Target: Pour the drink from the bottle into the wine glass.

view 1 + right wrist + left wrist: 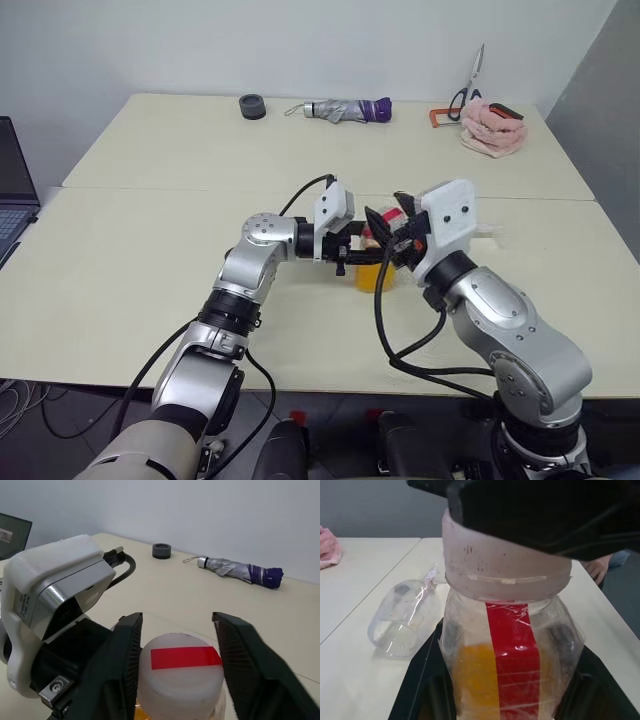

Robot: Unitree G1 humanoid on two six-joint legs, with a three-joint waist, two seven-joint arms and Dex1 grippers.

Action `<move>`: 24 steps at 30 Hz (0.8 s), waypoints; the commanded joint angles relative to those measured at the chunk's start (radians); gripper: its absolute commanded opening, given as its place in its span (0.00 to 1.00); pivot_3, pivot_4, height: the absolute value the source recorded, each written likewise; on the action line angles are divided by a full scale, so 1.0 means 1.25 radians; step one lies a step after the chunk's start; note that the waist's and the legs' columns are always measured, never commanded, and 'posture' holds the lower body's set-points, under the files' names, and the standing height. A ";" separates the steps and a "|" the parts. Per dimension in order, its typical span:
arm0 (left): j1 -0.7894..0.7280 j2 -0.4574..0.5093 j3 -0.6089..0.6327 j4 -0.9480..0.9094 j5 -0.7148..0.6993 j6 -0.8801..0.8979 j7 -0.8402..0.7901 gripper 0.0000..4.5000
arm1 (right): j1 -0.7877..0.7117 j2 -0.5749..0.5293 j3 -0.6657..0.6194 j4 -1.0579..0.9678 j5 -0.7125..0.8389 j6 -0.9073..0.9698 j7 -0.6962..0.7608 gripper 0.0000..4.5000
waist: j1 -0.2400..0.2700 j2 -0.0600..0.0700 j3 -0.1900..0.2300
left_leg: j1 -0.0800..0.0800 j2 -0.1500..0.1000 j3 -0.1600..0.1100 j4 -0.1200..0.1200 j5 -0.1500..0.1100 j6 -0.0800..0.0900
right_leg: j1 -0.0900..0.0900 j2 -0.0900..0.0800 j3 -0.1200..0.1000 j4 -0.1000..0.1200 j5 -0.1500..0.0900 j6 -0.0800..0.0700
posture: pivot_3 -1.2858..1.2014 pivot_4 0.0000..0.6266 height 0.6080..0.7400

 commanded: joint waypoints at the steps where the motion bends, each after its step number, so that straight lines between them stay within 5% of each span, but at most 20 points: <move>1: -0.025 -0.004 0.008 -0.014 -0.004 -0.025 -0.001 0.40 | 0.002 0.006 -0.014 -0.020 0.009 0.004 0.014 0.40 | 0.000 0.000 0.000 | 0.000 0.000 0.000 0.000 0.000 0.000 | 0.000 0.000 0.000 0.000 0.000 0.000 | 0.52 0.24 1.00; 22: -0.030 -0.010 0.019 -0.018 -0.001 -0.037 -0.002 0.40 | 0.034 -0.006 -0.008 0.006 0.011 -0.021 0.069 0.40 | 0.000 0.000 0.000 | 0.000 0.000 0.000 0.000 0.000 0.000 | 0.000 0.000 0.000 0.000 0.000 0.000 | 0.52 0.24 1.00; 24: -0.030 -0.011 0.019 -0.018 -0.001 -0.038 -0.002 0.40 | 0.036 0.003 -0.015 0.007 0.016 -0.023 0.066 0.57 | 0.000 0.000 0.000 | 0.000 0.000 0.000 0.000 0.000 0.000 | 0.000 0.000 0.000 0.000 0.000 0.000 | 0.52 0.24 1.00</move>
